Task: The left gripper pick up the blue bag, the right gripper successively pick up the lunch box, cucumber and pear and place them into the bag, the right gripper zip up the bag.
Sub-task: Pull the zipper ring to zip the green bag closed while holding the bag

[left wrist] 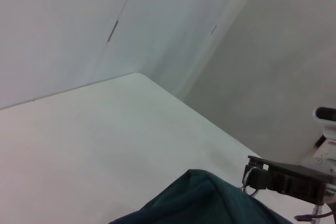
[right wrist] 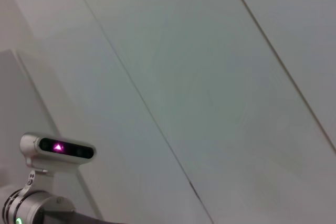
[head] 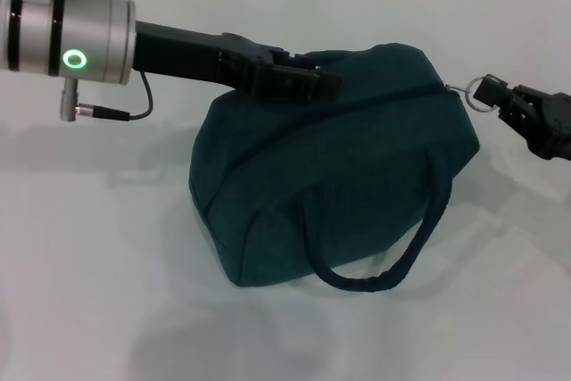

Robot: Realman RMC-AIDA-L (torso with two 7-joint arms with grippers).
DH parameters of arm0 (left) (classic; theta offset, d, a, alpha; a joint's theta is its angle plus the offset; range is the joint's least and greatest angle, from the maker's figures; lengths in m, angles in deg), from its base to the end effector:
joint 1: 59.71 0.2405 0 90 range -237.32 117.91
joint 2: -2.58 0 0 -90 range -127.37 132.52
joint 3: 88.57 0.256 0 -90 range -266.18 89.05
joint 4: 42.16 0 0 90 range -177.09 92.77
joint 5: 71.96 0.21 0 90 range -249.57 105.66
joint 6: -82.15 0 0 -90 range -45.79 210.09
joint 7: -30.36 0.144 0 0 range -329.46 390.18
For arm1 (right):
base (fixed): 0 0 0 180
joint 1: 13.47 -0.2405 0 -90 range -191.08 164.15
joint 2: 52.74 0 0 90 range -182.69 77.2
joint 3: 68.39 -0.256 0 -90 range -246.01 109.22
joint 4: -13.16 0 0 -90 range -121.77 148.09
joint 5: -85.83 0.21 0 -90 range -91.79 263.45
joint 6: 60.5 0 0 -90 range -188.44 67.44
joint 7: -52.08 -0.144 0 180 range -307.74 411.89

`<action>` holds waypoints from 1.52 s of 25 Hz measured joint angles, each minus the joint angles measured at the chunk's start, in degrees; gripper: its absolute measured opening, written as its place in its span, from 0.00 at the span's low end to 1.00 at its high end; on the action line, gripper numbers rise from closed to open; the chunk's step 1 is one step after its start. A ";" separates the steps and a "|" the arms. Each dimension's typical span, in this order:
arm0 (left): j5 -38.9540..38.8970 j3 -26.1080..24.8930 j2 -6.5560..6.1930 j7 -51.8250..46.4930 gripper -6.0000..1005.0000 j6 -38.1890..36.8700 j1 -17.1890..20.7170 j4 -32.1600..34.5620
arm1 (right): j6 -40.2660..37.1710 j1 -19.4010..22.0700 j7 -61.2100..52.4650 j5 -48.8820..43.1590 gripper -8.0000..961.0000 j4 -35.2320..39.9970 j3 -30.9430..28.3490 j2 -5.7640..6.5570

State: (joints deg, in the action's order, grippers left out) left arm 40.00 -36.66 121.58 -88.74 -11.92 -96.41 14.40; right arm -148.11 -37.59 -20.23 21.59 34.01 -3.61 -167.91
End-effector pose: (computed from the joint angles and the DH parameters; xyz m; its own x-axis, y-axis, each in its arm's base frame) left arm -0.1667 0.3613 0.0236 0.7159 0.5712 0.4016 0.5908 -0.8021 0.0877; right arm 0.2641 0.3129 0.0013 0.4195 -0.3170 -0.8506 -0.6294 -0.7768 -0.0210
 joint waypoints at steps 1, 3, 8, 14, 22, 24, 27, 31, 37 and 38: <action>-0.19 -0.08 -0.07 0.06 0.70 -0.01 -0.01 0.01 | 0.02 -0.02 0.04 0.00 0.02 0.00 -0.26 0.00; -0.40 -0.17 -0.09 0.06 0.67 -0.01 -0.02 0.02 | 0.05 -0.05 0.23 0.00 0.02 -0.02 -0.61 0.01; -0.55 -0.03 -0.09 -0.09 0.45 -0.03 -0.05 0.04 | 0.34 -0.13 0.58 0.00 0.02 -0.03 -0.82 0.03; -0.54 0.06 -0.09 -0.27 0.28 -0.38 -0.13 -0.14 | 0.68 -0.14 0.60 -0.01 0.02 -0.03 -1.07 0.04; -0.60 0.04 -0.26 -0.39 0.05 -2.55 -0.12 -0.29 | 0.87 0.26 0.76 -0.02 0.02 -0.03 -2.44 -0.04; -0.63 0.03 -0.42 -0.40 0.05 -3.14 -0.12 -0.31 | 1.32 0.31 1.02 -0.02 0.02 -0.03 -2.45 -0.04; -0.68 0.03 -0.99 -0.42 0.05 -4.14 -0.12 -0.41 | 2.80 0.42 1.39 -0.02 0.02 -0.03 -2.46 -0.06; -0.70 0.05 -1.56 -0.43 0.05 -4.90 -0.09 -0.56 | 4.82 0.63 2.15 -0.04 0.02 -0.13 -2.46 -0.07; -0.56 0.03 -1.90 -0.42 0.06 -5.32 0.19 -0.58 | 7.61 0.48 2.94 -0.14 0.02 -1.21 -2.47 -0.06; -0.54 0.03 -1.91 -0.38 0.06 -5.34 0.22 -0.58 | 8.31 0.37 2.95 -0.26 0.02 -1.46 -2.37 -0.06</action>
State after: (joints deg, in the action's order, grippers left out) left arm 39.46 -36.63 119.67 -89.13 -17.26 -96.19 13.82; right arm -139.80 -37.22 -17.28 21.34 32.55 -5.99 -167.97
